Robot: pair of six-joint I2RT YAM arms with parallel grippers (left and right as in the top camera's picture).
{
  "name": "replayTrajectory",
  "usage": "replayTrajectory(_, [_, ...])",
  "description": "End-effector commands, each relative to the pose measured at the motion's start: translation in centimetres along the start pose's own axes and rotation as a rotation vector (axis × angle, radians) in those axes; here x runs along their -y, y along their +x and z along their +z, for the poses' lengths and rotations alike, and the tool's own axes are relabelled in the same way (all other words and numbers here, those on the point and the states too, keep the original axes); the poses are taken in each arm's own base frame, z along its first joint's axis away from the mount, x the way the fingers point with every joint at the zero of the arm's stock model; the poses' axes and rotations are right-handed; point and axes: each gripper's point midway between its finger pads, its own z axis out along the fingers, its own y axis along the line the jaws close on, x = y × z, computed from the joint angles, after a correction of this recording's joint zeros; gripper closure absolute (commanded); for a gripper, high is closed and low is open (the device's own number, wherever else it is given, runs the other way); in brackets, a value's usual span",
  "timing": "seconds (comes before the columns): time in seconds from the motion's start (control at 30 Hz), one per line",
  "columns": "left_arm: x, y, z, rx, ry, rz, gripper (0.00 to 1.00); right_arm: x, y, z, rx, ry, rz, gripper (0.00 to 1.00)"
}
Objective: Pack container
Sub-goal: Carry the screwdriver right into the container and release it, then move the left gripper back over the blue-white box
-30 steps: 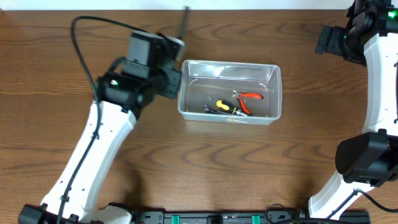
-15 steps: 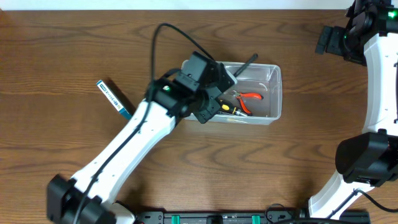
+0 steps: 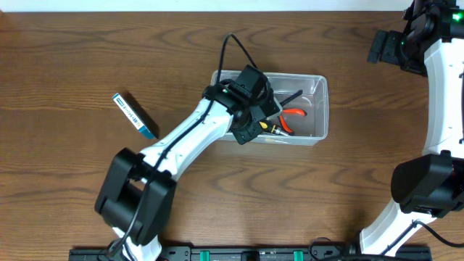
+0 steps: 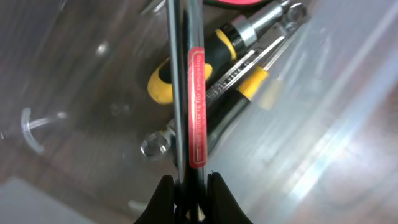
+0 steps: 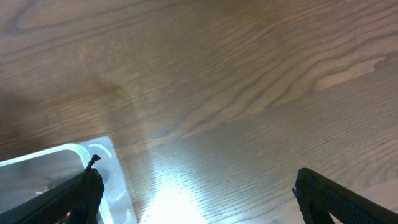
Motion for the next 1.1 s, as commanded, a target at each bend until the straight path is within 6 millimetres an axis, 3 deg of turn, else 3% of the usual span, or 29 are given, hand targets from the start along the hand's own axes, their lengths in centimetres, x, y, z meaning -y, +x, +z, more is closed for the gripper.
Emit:
replayTrajectory(0.0, [-0.4,-0.6,0.6,0.007,-0.002,0.043,0.94,0.0,-0.3,-0.4,0.014,-0.002,0.016,0.01])
replayTrajectory(0.23, [-1.6,0.1,2.0,-0.04,-0.057,0.041,0.92,0.0,-0.3,-0.4,0.014,-0.002,0.016,0.01])
replayTrajectory(0.67, [-2.3,0.0,1.5,-0.04,-0.097,0.03,0.83,0.0,-0.3,-0.4,0.014,-0.003,0.016,0.01])
replayTrajectory(0.7, [-2.6,-0.3,1.0,-0.03,-0.113,0.015,0.83,0.0,-0.3,-0.4,0.014,-0.003,0.016,0.01])
replayTrajectory(0.83, [-4.1,-2.6,-2.4,0.055,-0.192,-0.053,0.6,0.0,-0.3,-0.4,0.014,-0.003,0.016,0.01])
replayTrajectory(0.87, [-4.6,-3.4,-3.9,0.094,-0.213,-0.078,0.56,0.0,-0.3,-0.4,0.014,-0.003,0.016,0.01])
replayTrajectory(0.9, [-5.1,-4.2,-5.3,0.131,-0.233,-0.105,0.44,0.0,-0.3,-0.4,0.014,-0.002,0.016,0.01])
replayTrajectory(0.97, [-6.6,-5.3,-8.6,0.206,-0.294,-0.181,0.31,0.0,-0.3,-0.4,0.014,-0.003,0.016,0.01])
replayTrajectory(1.03, [-8.6,-5.7,-12.4,0.278,-0.37,-0.274,0.1,0.0,-0.3,-0.4,0.014,-0.002,0.016,0.01])
replayTrajectory(1.07, [-9.3,-5.5,-13.9,0.305,-0.396,-0.306,0.07,0.0,-0.3,-0.4,0.014,-0.002,0.016,0.01])
